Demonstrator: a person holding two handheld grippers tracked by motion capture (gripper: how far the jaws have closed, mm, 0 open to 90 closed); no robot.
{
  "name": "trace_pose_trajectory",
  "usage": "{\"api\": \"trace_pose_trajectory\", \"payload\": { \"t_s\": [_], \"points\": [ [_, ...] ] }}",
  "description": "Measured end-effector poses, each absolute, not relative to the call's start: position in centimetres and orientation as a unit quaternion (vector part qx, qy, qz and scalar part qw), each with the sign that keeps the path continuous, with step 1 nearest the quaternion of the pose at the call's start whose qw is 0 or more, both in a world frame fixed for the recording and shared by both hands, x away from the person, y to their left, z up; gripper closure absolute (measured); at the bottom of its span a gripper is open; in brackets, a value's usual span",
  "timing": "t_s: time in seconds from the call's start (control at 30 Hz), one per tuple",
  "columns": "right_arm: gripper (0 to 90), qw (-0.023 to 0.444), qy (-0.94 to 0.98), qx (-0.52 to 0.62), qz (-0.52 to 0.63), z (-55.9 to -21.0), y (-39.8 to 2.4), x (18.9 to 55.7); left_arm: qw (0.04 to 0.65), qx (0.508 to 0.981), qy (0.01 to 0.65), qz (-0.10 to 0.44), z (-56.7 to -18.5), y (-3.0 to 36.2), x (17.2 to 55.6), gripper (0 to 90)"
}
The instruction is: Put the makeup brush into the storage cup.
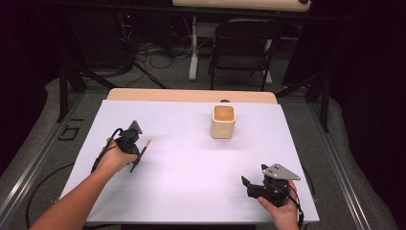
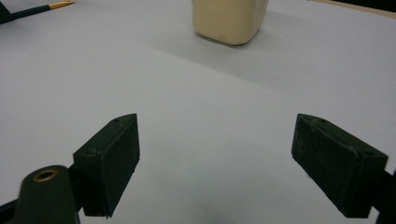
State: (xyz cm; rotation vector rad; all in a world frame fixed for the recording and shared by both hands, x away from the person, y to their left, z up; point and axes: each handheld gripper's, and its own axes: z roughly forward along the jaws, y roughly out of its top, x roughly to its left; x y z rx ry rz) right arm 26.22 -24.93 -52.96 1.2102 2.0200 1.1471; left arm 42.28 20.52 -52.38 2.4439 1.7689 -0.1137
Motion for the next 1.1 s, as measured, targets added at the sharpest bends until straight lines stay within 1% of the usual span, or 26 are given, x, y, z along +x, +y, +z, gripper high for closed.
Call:
{"api": "trace_pose_trajectory", "payload": {
  "t_s": [0.27,0.77,0.93,1.1],
  "points": [
    [15.0,0.257,0.744,0.448,0.423,-53.0,-25.0,26.2,0.059,0.810,0.583,-0.037,-52.2,20.5,42.3,84.6],
    [15.0,0.258,0.746,0.446,0.422,-53.0,-24.9,26.2,0.120,0.792,0.598,-0.040,-50.7,21.9,42.3,84.6],
    [15.0,0.258,0.746,0.446,0.422,-53.0,-25.0,26.2,0.133,0.790,0.597,-0.038,-50.2,22.2,42.1,84.6],
    [15.0,0.258,0.747,0.445,0.422,-53.0,-24.9,26.2,0.158,0.788,0.594,-0.035,-49.8,22.5,41.8,84.6]
  ]
}}
